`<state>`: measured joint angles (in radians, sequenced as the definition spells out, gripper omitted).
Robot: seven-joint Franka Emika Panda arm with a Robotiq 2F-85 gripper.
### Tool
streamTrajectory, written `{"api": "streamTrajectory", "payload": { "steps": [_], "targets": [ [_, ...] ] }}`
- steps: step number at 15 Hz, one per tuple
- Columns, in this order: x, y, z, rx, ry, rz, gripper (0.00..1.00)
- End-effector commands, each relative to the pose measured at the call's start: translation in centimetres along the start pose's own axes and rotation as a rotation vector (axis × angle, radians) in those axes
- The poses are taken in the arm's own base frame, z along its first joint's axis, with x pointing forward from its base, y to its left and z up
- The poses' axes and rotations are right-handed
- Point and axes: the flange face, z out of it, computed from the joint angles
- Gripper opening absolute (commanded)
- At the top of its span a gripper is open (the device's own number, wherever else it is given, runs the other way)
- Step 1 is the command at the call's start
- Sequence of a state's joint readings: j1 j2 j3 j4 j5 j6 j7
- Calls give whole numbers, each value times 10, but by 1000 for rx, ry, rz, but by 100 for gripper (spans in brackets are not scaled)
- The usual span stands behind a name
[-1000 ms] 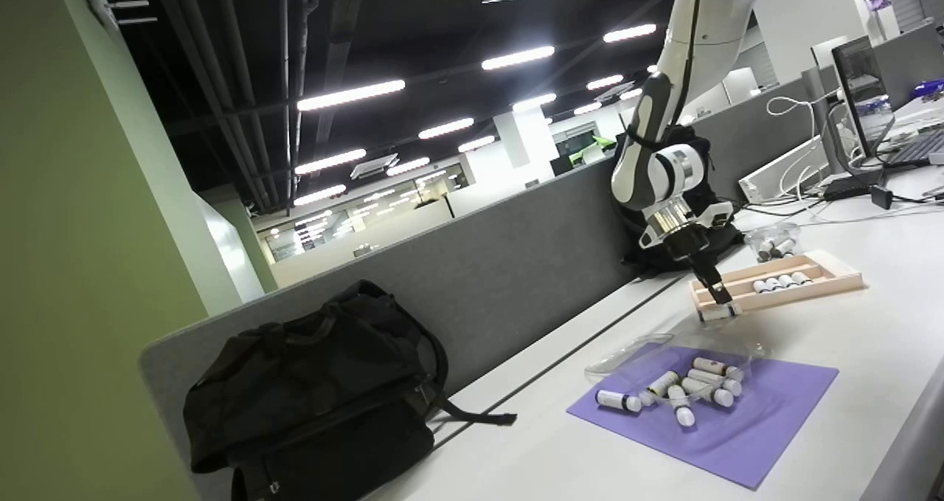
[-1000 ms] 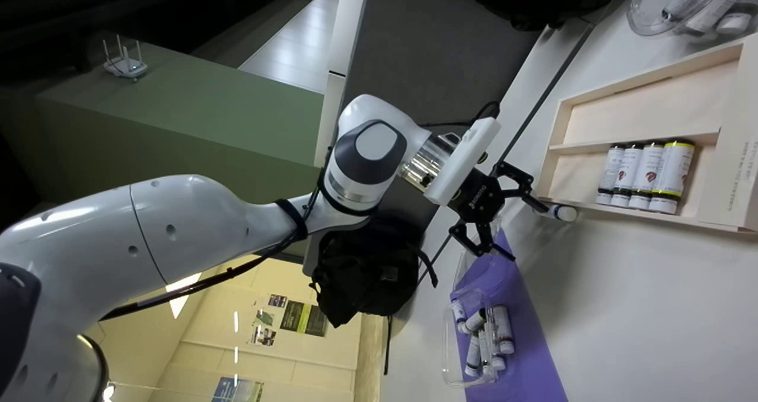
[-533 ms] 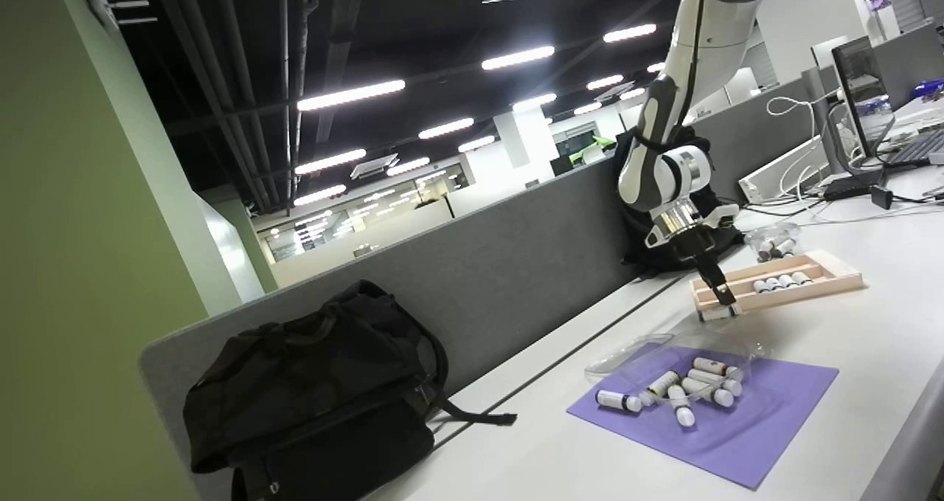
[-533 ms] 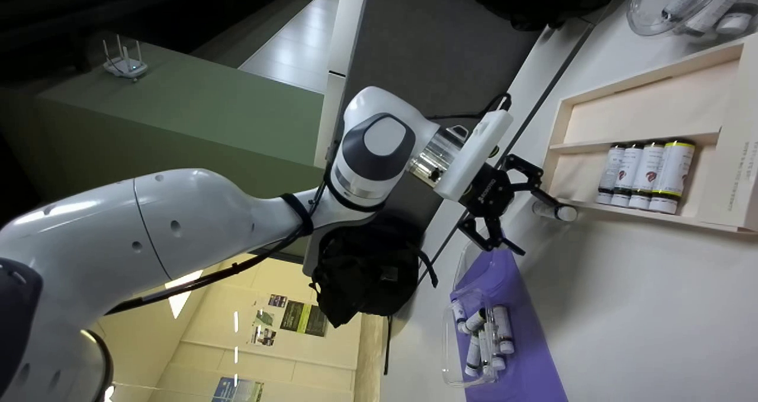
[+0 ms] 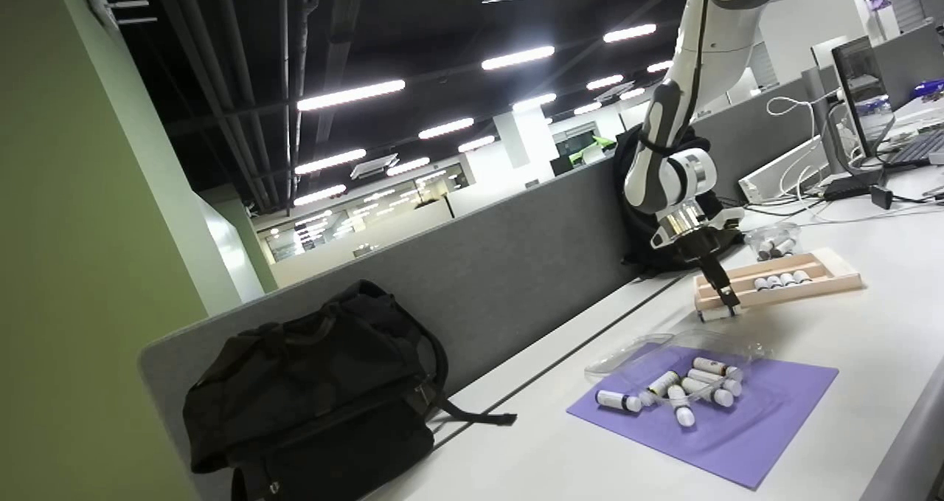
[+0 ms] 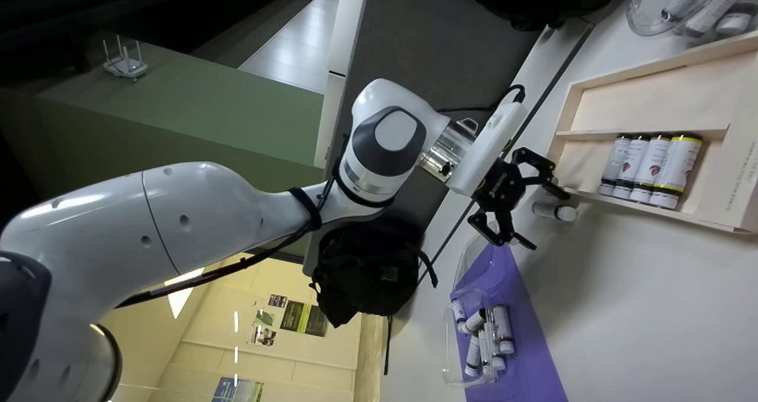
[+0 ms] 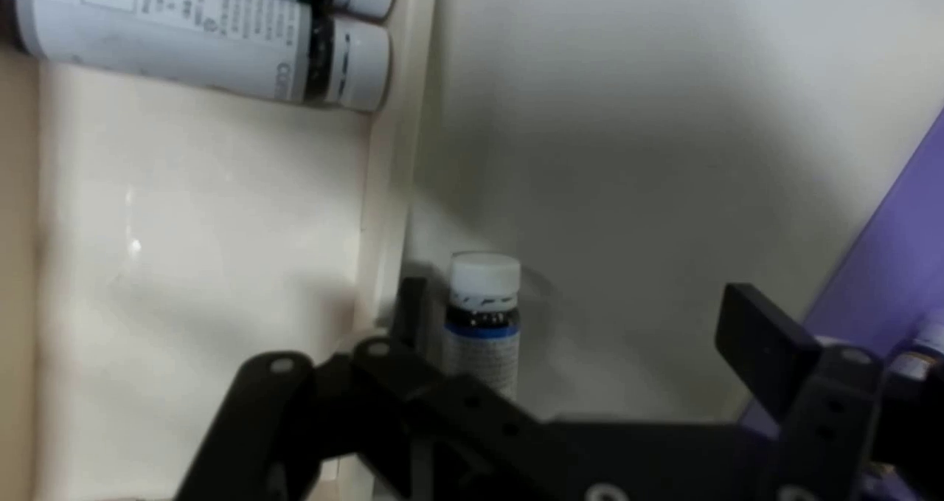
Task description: Put the bottle on the table on the left side of the tray
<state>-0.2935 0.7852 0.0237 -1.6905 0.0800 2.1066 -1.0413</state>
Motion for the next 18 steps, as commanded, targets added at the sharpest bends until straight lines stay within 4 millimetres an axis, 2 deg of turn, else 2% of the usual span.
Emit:
{"api": "streamTrajectory", "payload": {
  "steps": [1, 7, 11, 12, 13, 18],
  "targets": [
    [3, 7, -6, -22, 21, -2, 75],
    [6, 9, -10, -79, 43, -3, 31],
    [7, 10, -10, -94, 48, 2, 5],
    [7, 10, -10, -92, 46, 3, 1],
    [7, 11, -8, -91, 45, 4, 5],
    [10, 11, -4, -87, 35, 6, 6]
  ]
}}
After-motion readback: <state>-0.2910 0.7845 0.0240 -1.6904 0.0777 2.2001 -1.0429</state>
